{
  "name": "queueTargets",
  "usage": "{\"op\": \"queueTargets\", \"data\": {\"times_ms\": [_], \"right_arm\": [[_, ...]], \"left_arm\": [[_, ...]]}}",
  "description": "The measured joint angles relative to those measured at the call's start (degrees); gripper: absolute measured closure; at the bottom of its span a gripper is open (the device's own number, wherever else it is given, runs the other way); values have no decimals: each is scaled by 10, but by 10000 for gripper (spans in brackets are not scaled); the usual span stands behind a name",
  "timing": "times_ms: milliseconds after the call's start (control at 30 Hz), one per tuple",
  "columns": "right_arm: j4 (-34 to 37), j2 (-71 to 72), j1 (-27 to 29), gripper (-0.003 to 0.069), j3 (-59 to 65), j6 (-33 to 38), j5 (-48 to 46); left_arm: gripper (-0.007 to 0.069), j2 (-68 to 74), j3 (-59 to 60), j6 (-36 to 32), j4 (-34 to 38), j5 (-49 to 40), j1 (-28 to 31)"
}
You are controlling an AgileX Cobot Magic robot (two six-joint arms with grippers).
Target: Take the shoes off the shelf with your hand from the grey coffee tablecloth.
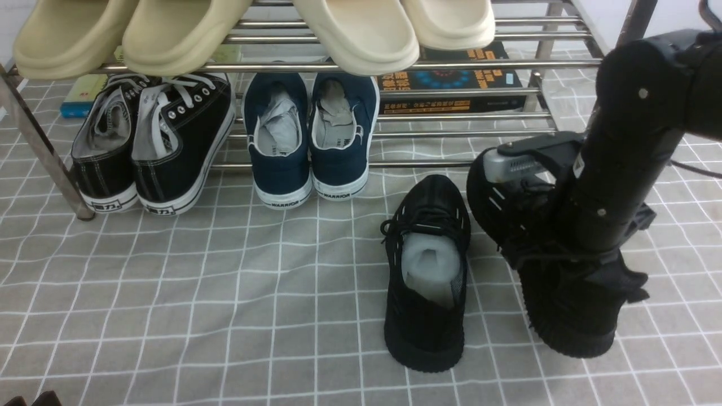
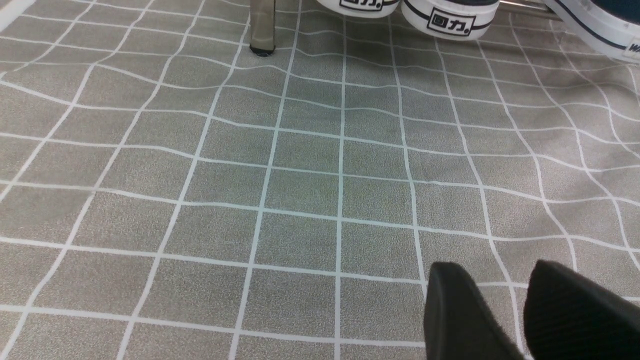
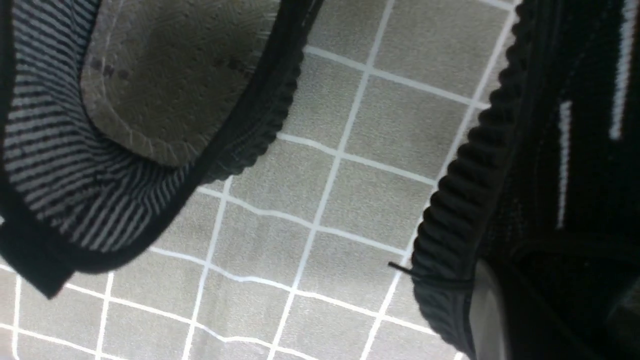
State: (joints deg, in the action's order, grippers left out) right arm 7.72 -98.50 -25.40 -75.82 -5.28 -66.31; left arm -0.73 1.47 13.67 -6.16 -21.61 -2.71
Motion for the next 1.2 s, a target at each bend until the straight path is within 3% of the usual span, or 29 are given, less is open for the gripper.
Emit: {"op": "queueTargets", "data": {"times_ms": [567, 967, 1200], "right_arm": [[13, -2, 0, 639, 41, -61, 24], [-74, -2, 0, 636, -25, -103, -16], [-67, -18, 0, 634, -25, -105, 0]], "left_arm": [[384, 0, 0, 0, 0, 0, 0], [384, 0, 0, 0, 0, 0, 0], [384, 0, 0, 0, -1, 0, 0]]}}
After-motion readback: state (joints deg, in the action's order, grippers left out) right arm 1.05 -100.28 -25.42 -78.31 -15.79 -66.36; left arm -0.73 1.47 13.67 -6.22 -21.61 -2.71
